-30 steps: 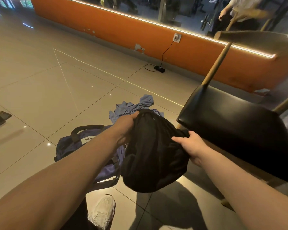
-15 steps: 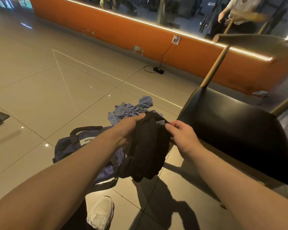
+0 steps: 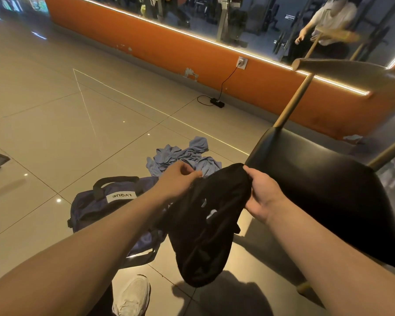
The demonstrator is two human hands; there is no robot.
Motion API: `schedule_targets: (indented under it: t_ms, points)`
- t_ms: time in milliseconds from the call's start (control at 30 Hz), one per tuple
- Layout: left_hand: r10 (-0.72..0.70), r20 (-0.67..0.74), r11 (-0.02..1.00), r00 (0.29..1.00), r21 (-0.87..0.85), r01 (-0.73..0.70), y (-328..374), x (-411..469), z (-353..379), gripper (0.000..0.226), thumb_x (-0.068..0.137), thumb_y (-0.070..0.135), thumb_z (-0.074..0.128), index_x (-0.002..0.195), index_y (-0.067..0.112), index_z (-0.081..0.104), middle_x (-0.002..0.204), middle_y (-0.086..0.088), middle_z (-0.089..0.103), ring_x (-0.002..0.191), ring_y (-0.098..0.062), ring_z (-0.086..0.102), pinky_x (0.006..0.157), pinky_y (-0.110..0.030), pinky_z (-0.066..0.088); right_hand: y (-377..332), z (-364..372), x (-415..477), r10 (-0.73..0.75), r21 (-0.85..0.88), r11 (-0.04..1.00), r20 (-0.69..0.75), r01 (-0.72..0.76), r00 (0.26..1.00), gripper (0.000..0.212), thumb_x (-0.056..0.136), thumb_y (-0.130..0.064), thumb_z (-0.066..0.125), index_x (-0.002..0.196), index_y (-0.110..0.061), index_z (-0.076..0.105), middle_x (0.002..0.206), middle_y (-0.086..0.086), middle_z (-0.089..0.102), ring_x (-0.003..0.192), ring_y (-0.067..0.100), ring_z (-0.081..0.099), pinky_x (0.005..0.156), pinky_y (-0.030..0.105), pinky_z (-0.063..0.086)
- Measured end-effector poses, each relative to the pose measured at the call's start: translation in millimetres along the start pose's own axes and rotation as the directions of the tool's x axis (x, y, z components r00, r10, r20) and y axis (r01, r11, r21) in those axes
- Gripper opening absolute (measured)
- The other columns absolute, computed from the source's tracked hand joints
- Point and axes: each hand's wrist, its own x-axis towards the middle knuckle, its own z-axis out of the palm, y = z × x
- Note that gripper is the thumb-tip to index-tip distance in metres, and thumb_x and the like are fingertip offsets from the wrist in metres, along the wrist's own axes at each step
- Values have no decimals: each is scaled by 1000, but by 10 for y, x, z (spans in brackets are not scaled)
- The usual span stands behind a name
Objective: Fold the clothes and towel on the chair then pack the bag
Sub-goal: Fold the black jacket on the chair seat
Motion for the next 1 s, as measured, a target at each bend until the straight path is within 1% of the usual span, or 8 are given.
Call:
schedule_targets:
  t_ms: [133,233,367,467,567,633,833,1000]
  points:
    - [68,191,998,979,4,-70,35,-72,-22,10,98,23,60,100,15,66,86,-1,65,73,-11,57,73,-27,45,-41,-14,-49,-5,-11,1000,10,5,1000,26,106,-22,49,104,-7,69,77,6,77,70,17,75,65,30,55]
    - [24,429,985,903,143,-94,6,-121,-11,26,96,5,58,120,12,63,92,4,65,68,1,58,64,-14,45,-64,19,-96,-15,-44,999,14,16,1000,24,104,-23,51,100,-8,70,73,6,76,62,15,74,56,26,55]
    - [33,501,934,865,293,-206,-115,-118,38,58,89,37,69,142,19,55,128,2,66,113,-15,64,100,-34,53,-124,43,-124,-5,-36,999,25,6,1000,25,102,-25,55,110,-7,71,86,10,77,80,21,74,68,33,56]
    - [38,521,930,852,293,-221,-177,-100,63,50,89,47,67,132,22,64,119,7,71,108,-10,67,99,-35,54,-170,2,-116,-20,-17,1000,-2,20,1000,25,104,-25,52,112,-7,69,80,8,77,89,22,71,68,33,54]
    - [90,483,943,871,241,-231,-123,-83,58,7,102,26,59,102,22,65,86,9,66,75,-5,61,76,-29,49,-191,-62,-115,-35,25,999,-50,36,998,26,105,-24,50,110,-7,68,97,10,77,94,24,70,73,34,54]
    - [134,388,957,912,189,-221,-38,-93,29,14,105,23,51,94,17,57,78,3,54,68,-11,49,69,-33,41,-180,-124,-98,-55,34,998,-120,59,991,23,105,-24,50,107,-10,67,103,10,74,96,24,68,74,34,54]
    - [144,169,982,975,-144,-120,54,-48,-74,28,107,27,41,99,9,61,108,-24,61,104,-41,59,92,-50,49,26,-412,78,-45,-84,996,-282,22,958,13,103,-16,55,102,-11,66,107,10,72,98,23,69,91,37,56]
    - [84,119,911,989,-411,-27,145,-10,-50,35,95,41,53,111,14,68,119,-15,67,116,-32,63,107,-56,48,266,-574,215,-183,-571,820,-215,28,959,15,102,-19,56,100,-14,70,106,15,69,101,24,64,93,42,53]
